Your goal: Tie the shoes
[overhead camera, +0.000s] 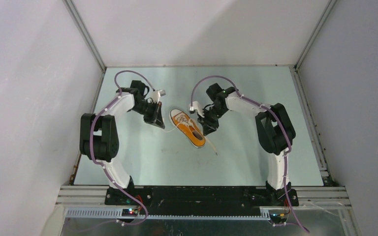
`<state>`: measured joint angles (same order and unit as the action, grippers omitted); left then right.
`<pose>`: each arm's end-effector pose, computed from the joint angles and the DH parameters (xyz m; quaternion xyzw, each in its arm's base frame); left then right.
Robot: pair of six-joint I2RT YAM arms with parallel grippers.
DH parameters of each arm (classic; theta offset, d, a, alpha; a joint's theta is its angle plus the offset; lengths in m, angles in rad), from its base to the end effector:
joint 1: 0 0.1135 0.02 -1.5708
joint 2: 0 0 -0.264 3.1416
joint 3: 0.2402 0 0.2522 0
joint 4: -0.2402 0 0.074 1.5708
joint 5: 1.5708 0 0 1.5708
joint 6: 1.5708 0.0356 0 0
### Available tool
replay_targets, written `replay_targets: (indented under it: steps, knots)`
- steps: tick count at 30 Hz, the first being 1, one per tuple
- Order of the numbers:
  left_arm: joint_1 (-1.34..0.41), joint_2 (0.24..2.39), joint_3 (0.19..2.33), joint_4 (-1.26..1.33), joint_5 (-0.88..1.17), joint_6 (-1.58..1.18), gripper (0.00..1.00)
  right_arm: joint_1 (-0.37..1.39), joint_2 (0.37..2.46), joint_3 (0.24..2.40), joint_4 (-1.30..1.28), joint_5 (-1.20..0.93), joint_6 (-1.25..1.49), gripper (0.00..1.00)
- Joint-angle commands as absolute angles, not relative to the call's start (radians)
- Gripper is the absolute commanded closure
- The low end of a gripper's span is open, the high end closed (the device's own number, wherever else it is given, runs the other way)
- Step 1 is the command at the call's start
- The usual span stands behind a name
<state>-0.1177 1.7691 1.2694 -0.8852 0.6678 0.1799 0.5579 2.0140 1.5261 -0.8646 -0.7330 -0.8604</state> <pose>0.3297 -0.0612 0.2074 0.1695 0.9258 -0.3234 0.0978 0.3263 0.2317 0.1921 -0.6339 0.6789 0.3368 0.1542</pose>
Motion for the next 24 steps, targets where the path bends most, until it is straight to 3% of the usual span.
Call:
replay_targets:
  steps: [1, 16, 24]
  knots:
    - [-0.121, 1.771, 1.301, -0.887, 0.711, 0.145, 1.0, 0.6, 2.018, 1.527, -0.893, -0.752, -0.921, 0.76]
    - [-0.12, 1.729, 1.256, -0.862, 0.75, 0.097, 1.0, 0.648, 2.116, 1.651, -0.954, -0.796, -0.917, 0.77]
    - [-0.121, 1.76, 1.292, -0.889, 0.795, 0.081, 1.0, 0.568, 2.027, 1.805, -1.039, -0.798, -0.97, 0.68]
